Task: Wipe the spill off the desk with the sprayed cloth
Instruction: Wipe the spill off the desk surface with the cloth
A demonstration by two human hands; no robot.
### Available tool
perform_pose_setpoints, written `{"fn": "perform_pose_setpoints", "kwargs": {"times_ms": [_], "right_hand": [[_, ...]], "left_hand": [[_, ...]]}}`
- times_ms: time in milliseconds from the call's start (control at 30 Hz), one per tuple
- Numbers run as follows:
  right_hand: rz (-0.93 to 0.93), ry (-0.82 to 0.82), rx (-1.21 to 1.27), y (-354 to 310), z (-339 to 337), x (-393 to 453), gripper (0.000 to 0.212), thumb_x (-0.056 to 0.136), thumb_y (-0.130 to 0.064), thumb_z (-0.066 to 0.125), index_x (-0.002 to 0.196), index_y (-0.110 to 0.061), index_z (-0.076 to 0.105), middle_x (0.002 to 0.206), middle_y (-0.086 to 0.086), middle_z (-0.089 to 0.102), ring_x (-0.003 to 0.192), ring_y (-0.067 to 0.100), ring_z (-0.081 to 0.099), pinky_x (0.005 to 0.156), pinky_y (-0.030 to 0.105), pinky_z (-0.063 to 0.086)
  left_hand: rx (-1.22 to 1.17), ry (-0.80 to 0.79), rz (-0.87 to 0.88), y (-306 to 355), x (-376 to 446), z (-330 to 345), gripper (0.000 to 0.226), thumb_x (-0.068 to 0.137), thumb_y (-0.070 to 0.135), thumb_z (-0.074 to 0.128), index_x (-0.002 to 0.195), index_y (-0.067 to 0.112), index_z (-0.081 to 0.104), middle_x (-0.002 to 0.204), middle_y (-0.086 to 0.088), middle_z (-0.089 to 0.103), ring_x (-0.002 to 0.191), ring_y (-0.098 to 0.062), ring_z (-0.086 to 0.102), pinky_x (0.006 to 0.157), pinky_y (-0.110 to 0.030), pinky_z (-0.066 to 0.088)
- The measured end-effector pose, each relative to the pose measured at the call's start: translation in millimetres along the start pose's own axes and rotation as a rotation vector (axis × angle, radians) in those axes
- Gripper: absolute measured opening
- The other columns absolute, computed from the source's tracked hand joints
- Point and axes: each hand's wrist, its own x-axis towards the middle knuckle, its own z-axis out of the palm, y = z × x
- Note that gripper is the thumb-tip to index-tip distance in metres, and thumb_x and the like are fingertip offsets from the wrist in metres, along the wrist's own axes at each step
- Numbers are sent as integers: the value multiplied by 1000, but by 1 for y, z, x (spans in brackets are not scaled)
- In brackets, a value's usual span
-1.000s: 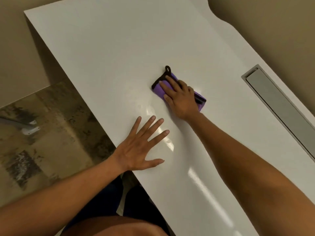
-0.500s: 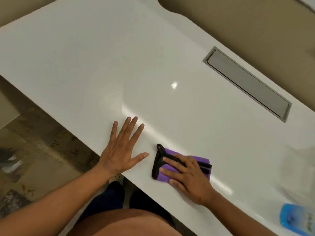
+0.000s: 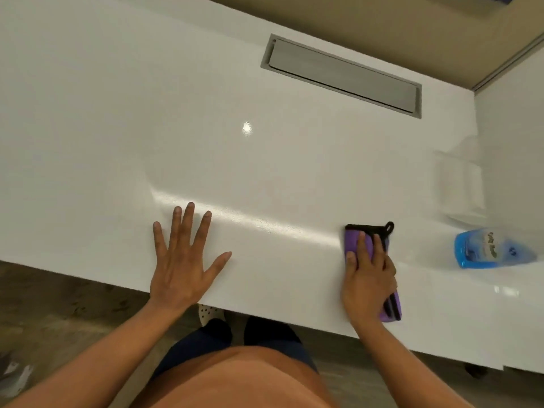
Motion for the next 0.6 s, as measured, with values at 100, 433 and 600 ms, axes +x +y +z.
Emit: {"fn": "perform_pose_setpoints", "kwargs": {"times_ms": [100,433,600], "right_hand": [[-154,-85,47,-69,20,-50,52,109,-38,42,160,-37,33,172,-3,25,152,32,29,117,56,32],[-67,-59,12,-7,9,-47,54,110,-43,38,162,-43,24,173,-8,22,154,28,27,119,52,34],[85,1,-21,45,-4,20,50,110,-40,38,160,-32,33,171,5,28,146,39,35,110,61,37]], "left_hand": [[0,13,37,-3,0,1,95,102,73,32,175,16,12,184,-15,0,170,-37,0,132,-72,4],[-8,-88,78,-4,1,4,91,102,75,23,175,22,12,184,-13,-1,170,-34,-6,131,-73,3],[31,-137,82,-4,4,4,90,101,81,22,174,30,15,184,-9,0,170,-33,-5,133,-70,4]]}}
